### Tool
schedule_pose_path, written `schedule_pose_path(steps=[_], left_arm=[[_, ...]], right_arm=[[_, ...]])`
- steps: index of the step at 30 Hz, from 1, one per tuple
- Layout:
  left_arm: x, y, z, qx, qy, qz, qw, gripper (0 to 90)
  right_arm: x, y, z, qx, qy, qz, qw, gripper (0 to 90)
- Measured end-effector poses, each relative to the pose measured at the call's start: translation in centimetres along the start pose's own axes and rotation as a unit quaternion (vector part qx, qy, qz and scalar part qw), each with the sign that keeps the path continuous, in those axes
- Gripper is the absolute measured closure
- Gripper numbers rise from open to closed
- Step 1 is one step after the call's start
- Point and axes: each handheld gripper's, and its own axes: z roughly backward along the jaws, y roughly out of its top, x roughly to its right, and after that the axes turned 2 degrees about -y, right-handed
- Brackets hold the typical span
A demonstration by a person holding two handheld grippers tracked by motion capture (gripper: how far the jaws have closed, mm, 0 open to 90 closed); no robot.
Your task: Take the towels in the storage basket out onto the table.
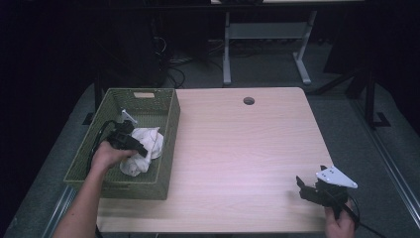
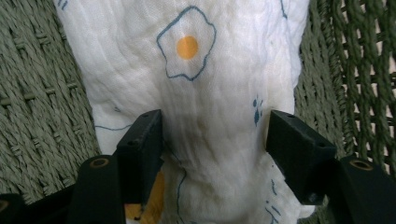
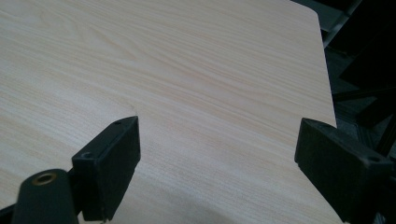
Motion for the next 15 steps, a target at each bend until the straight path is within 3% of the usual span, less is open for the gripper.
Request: schedule_pose_path(steps=[2,5,12,15], left_arm=[[0.1,0.0,-0.1,-0.003,0.002,-0.003,1.0,40.0],[0.4,0.2,-0.6,-0.026,0.019,-0.016,0.9993,44.2],[1.1,0.2,-1.2,-0.04,0.045,-0.023,0.9979,52.8],[1.0,0.2,-1.2,-0.043,0.044,-0.023,0.9978,59.5]], right_arm=[[0.0,0.0,0.0,0.0,0.0,0.0,1.0,13.9],[0.0,0.0,0.0,0.0,0.0,0.001,1.0,13.9],[0.0,0.1,0.1,0.003,0.001,0.0,1.0,13.9],[0.0,0.1,0.1,0.004,0.001,0.0,1.0,13.9]])
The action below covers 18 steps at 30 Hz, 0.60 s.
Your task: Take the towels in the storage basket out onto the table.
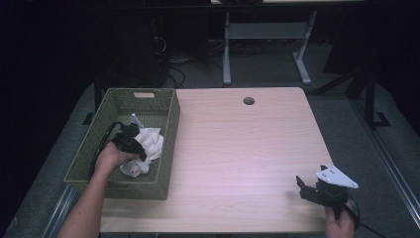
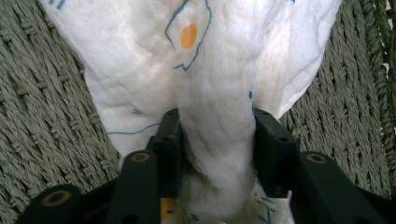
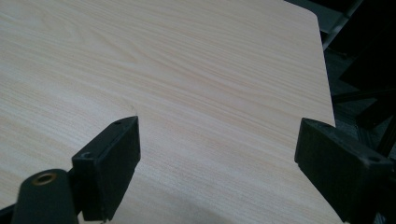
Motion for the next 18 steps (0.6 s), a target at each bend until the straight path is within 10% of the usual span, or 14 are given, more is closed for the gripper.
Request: schedule_pose_path(steps=[11,18], left_arm=[[-0.2,-0.3,0.3,0.008,-0.007,0.001,0.9999,70.0],[-1.2,-1.0,2.2,0.058,-0.055,0.022,0.9965,70.3]], right_arm=[[0.0,0.0,0.0,0.001,0.0,0.0,1.0,13.9],[-0.1,0.0,-0.1,-0.001,-0.002,-0.002,1.0,13.9]])
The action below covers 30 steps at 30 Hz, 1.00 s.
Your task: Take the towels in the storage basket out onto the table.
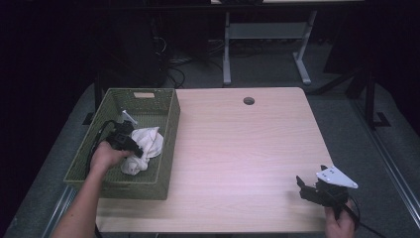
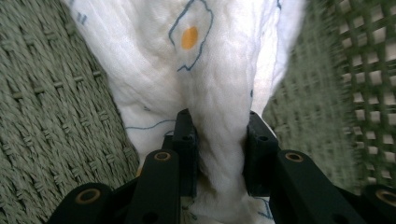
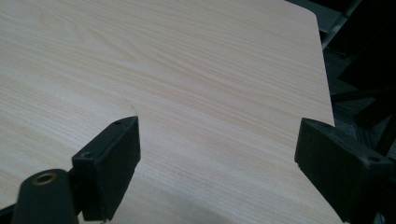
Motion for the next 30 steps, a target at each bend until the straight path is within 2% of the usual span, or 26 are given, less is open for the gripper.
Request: schedule_pose_path(steps=[2,7,9,10,14,18,23,24,27,29,30], left_arm=[[-0.3,-0.2,0.9,0.018,-0.021,0.003,0.9996,70.3],[-0.3,-0.5,1.9,0.03,-0.026,0.002,0.9992,70.3],[-0.4,-0.5,2.5,0.041,-0.037,0.002,0.9985,70.3],[-0.4,-0.6,3.0,0.053,-0.05,0.004,0.9974,70.3],[-0.4,-0.7,3.6,0.062,-0.053,0.003,0.9967,70.3],[-0.4,-0.9,4.3,0.077,-0.069,0.002,0.9947,70.2],[-0.2,-1.1,5.3,0.088,-0.071,-0.004,0.9936,70.2],[-0.3,-1.3,5.7,0.097,-0.076,-0.005,0.9924,70.2],[-0.3,-1.4,6.3,0.102,-0.079,-0.006,0.9916,70.2],[-0.3,-1.5,7.1,0.115,-0.086,-0.004,0.9896,70.2],[-0.3,-1.5,7.1,0.115,-0.086,-0.004,0.9896,70.2]], right_arm=[[0.0,0.0,0.0,-0.001,0.0,0.004,1.0,13.9],[0.0,0.0,0.0,-0.001,-0.001,0.001,1.0,13.9],[0.0,0.0,0.0,-0.001,-0.001,0.003,1.0,13.9],[0.0,0.0,0.0,0.0,-0.001,0.001,1.0,13.9],[0.0,0.0,0.0,-0.001,-0.002,0.001,1.0,13.9],[0.0,0.0,0.0,-0.001,-0.002,-0.001,1.0,13.9],[0.0,-0.1,0.0,-0.001,-0.004,-0.001,1.0,13.9],[0.1,-0.1,0.0,0.0,-0.005,0.0,1.0,13.9],[0.1,-0.1,0.1,0.0,-0.006,-0.002,1.0,13.9],[0.1,-0.1,0.1,0.002,-0.006,-0.003,1.0,13.9],[0.1,-0.1,0.1,0.002,-0.006,-0.003,1.0,13.9]])
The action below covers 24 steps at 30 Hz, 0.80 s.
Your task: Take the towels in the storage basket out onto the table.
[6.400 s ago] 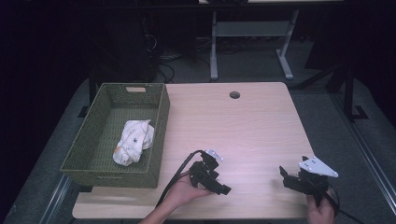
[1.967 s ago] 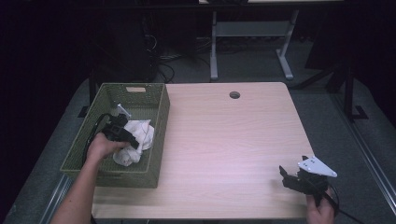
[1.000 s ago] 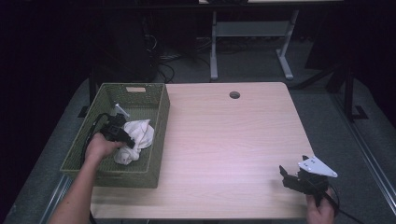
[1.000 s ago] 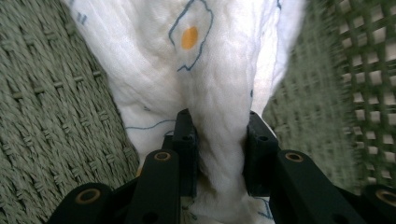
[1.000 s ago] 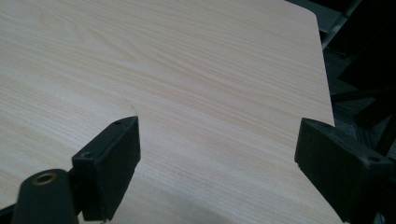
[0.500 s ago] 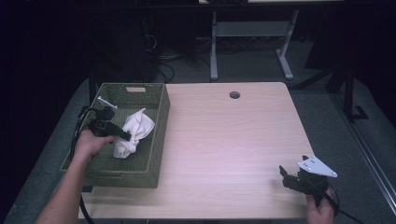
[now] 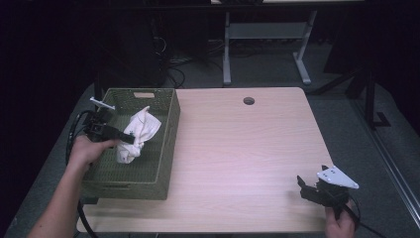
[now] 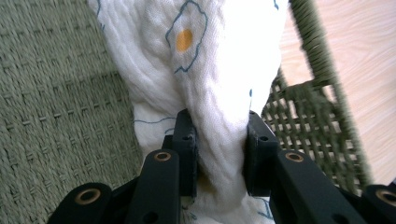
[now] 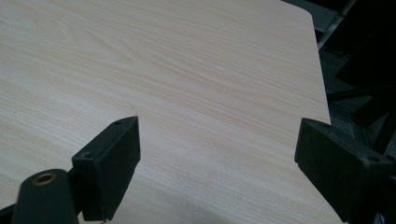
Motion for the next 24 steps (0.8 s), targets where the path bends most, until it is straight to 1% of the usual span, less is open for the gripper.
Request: schedule_pose_path(steps=[2,3,4,5,6,7,8,10,12,14,16,19,20,24], left_arm=[[0.1,0.1,0.8,0.008,-0.003,-0.002,1.0,70.2],[0.1,0.1,0.8,0.008,-0.003,-0.002,1.0,70.2],[0.2,0.1,1.3,0.014,-0.004,-0.002,0.9999,70.2],[0.2,0.1,1.3,0.014,-0.004,-0.002,0.9999,70.2],[0.2,0.1,1.8,0.019,-0.006,-0.001,0.9998,70.2],[0.2,0.1,1.8,0.019,-0.006,-0.001,0.9998,70.2],[0.3,0.2,2.2,0.024,-0.007,-0.001,0.9997,70.2],[0.3,0.2,2.5,0.026,-0.008,-0.002,0.9996,70.2],[0.4,0.2,3.0,0.033,-0.013,0.001,0.9994,70.2],[0.4,0.2,3.2,0.034,-0.011,0.0,0.9994,70.2],[0.5,0.2,3.4,0.037,-0.016,-0.001,0.9992,70.2],[0.6,0.3,3.6,0.039,-0.016,-0.001,0.9991,70.1],[0.8,0.3,3.8,0.043,-0.018,0.0,0.9989,70.1],[1.1,0.5,3.8,0.043,-0.018,-0.004,0.9989,70.1]], right_arm=[[0.0,0.0,0.0,0.001,-0.001,-0.001,1.0,13.9],[0.0,0.0,0.0,0.001,-0.001,-0.001,1.0,13.9],[0.0,0.0,0.0,0.0,-0.001,-0.001,1.0,13.9],[0.0,0.0,0.0,0.0,-0.001,-0.001,1.0,13.9],[0.0,0.0,-0.1,0.0,-0.002,-0.002,1.0,13.9],[0.0,0.0,-0.1,0.0,-0.002,-0.002,1.0,13.9],[0.0,0.0,-0.1,0.0,-0.002,-0.001,1.0,13.9],[0.0,0.0,-0.1,0.0,-0.002,-0.001,1.0,13.9],[0.0,0.0,0.0,0.0,-0.002,-0.001,1.0,13.9],[0.0,0.0,0.0,0.0,-0.002,-0.001,1.0,13.9],[-0.1,0.0,0.0,0.001,-0.002,-0.002,1.0,13.9],[0.0,0.1,-0.1,0.001,-0.002,-0.002,1.0,13.9],[0.0,0.1,-0.1,0.001,-0.002,-0.002,1.0,13.9],[0.0,0.1,0.0,0.002,-0.002,-0.001,1.0,13.9]])
